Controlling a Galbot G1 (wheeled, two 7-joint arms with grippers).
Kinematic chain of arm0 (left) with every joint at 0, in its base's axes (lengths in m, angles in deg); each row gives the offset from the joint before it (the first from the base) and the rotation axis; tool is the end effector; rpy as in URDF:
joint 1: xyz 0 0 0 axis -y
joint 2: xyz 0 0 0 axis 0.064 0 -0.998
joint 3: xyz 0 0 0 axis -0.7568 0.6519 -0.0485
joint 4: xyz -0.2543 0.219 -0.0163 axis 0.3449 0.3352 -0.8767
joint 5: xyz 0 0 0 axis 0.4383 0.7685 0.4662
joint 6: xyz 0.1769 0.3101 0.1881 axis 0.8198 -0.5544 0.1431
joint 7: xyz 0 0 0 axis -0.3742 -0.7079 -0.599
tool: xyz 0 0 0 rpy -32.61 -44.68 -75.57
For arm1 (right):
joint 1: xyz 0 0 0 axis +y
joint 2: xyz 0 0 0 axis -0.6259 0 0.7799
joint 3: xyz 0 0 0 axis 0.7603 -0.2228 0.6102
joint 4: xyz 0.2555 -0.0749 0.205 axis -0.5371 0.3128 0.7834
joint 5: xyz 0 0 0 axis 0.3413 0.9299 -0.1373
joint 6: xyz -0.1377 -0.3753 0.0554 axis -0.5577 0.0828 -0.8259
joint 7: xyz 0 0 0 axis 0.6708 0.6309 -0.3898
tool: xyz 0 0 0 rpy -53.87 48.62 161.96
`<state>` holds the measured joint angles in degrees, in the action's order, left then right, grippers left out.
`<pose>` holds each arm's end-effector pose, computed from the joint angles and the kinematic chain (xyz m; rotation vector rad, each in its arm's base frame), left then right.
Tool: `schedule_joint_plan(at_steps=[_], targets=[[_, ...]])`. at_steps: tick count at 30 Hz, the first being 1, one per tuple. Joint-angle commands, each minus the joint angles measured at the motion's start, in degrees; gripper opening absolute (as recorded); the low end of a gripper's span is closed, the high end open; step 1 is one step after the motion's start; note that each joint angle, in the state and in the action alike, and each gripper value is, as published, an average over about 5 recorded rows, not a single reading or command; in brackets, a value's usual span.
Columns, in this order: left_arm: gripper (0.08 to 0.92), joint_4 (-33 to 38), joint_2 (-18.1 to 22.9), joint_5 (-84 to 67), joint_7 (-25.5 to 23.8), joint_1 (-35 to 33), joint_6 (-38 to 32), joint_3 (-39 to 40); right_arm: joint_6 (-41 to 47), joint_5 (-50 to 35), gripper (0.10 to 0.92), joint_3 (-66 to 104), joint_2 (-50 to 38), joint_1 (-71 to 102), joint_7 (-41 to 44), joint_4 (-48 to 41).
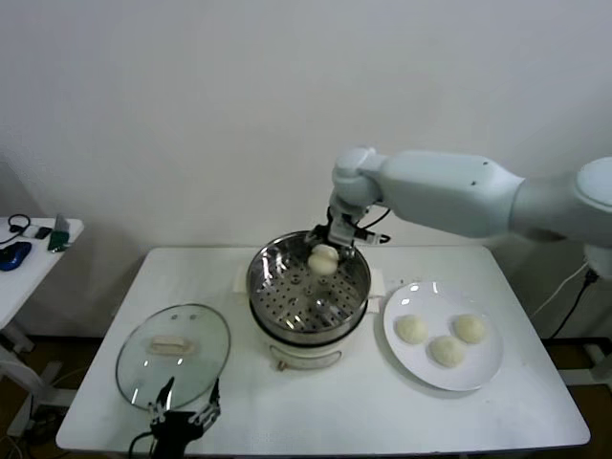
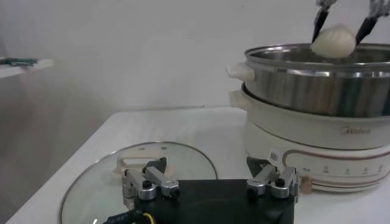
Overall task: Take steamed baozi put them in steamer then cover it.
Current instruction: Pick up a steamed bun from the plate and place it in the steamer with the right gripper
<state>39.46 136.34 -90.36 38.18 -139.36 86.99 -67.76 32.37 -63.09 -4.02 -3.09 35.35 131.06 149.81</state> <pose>0.1504 0.0307 -0.3352 0.0245 -2.7800 -0.0648 0.6047 0.1697 -0.1016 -1.9594 0.4748 -2.4028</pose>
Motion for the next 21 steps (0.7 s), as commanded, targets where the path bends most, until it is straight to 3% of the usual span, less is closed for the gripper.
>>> schedule_joint_plan(at_steps=[1, 9, 12, 21], targets=[[0.823, -0.3, 0.0, 0.0, 0.0, 0.1, 0.0, 0.0, -3.8, 6.8, 0.712, 2.3, 4.8, 7.1, -3.4, -10.7], [0.823, -0.6, 0.1, 0.1, 0.1, 0.4, 0.0, 0.0, -6.5, 6.5, 0.723, 3.8, 8.2, 8.3, -3.8, -17.6], [0.823, -0.4, 0.1, 0.0, 0.0, 0.3, 0.0, 0.0, -7.1, 2.9, 0.773, 3.0, 8.1, 7.2, -2.1, -16.9], [0.823, 0.6, 0.3, 0.5, -0.1, -0.3, 0.1, 0.6, -4.4, -25.0, 0.822, -6.9, 1.7, -9.9, 6.5, -5.4]])
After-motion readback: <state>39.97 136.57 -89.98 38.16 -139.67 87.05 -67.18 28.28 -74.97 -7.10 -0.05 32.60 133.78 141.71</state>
